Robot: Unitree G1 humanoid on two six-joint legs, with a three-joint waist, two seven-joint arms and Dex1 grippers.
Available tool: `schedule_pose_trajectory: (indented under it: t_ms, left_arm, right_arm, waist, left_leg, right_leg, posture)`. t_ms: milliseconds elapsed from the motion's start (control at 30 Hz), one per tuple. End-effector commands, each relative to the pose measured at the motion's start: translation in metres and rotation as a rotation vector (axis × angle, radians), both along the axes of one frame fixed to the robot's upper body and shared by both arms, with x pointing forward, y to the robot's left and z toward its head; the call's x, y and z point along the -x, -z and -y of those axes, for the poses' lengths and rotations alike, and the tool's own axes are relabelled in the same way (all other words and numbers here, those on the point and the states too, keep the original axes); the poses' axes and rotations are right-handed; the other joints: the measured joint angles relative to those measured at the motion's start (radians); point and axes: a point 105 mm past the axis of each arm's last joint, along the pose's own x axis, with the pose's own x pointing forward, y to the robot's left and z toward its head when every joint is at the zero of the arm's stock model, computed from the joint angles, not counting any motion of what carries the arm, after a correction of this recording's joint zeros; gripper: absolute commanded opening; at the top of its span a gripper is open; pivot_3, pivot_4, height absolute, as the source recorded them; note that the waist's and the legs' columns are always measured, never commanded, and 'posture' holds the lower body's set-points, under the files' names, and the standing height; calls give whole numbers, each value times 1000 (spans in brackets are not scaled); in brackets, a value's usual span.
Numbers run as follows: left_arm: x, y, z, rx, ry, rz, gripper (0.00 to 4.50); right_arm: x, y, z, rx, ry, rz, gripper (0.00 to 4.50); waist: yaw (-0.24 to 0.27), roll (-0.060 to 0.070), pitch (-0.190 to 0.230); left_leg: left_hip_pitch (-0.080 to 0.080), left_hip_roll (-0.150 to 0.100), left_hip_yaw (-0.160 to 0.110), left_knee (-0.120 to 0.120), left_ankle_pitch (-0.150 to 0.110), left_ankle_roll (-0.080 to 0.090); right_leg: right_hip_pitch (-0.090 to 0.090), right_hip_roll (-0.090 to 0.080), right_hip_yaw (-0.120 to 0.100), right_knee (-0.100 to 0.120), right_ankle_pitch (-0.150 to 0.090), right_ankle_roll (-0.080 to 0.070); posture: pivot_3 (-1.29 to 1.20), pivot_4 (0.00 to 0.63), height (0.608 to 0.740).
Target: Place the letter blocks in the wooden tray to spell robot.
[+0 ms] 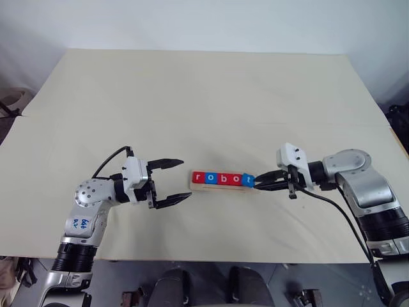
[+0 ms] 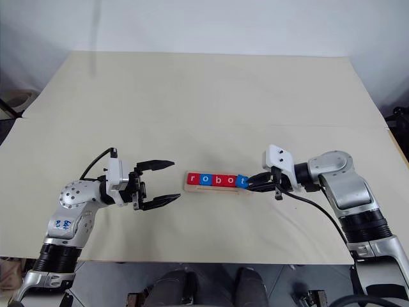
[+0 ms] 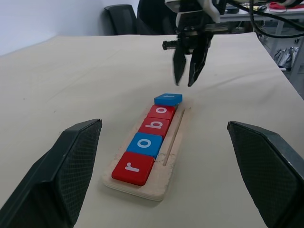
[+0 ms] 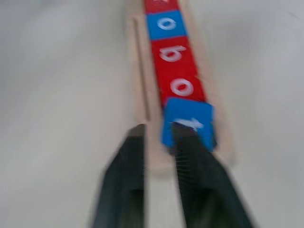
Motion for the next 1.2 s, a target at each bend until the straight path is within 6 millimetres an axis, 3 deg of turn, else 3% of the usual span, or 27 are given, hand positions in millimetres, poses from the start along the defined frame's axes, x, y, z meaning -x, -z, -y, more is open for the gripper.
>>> schedule_pose_trajectory:
  t_ms: [33,500,733,900,1033,1200]
  left_arm:
    - [1,-9,1,11,7,36,4500]
    - [0,-12,3,15,2,45,4500]
    - [1,-12,2,17,-4,46,4500]
    - [3,-9,-5,8,-19,40,4500]
    - [6,-4,-19,-24,-44,23,4500]
    - [9,3,-39,-73,-79,-8,4500]
  right_arm:
    - [-1,-1,-3,-6,15,25,13]
    - [-14,10,-2,40,69,49,13]
    - [-1,-4,1,-2,6,10,13]
    - [1,-13,14,-59,36,44,13]
    - [5,-20,32,-147,101,119,828]
    - [23,-28,42,-255,98,226,2570]
  waist:
    - [1,0,0]
    - [0,0,0]
    - [0,0,0]
    - [1,0,0]
    - [1,0,0]
    - [1,0,0]
  left_leg:
    - [0,0,0,0,0,0]
    - [0,0,0,0,0,0]
    - [0,0,0,0,0,0]
    - [0,0,0,0,0,0]
    - [0,0,0,0,0,0]
    - [0,0,0,-1,0,0]
  right_leg:
    - [0,0,0,0,0,0]
    - [0,0,0,0,0,0]
    - [0,0,0,0,0,0]
    - [0,0,0,0,0,0]
    - [0,0,0,0,0,0]
    - [0,0,0,-1,0,0]
  posture:
    - [0,150,740]
    - [0,150,740]
    - [0,150,740]
    - [0,150,740]
    - [0,150,740]
    - [0,150,740]
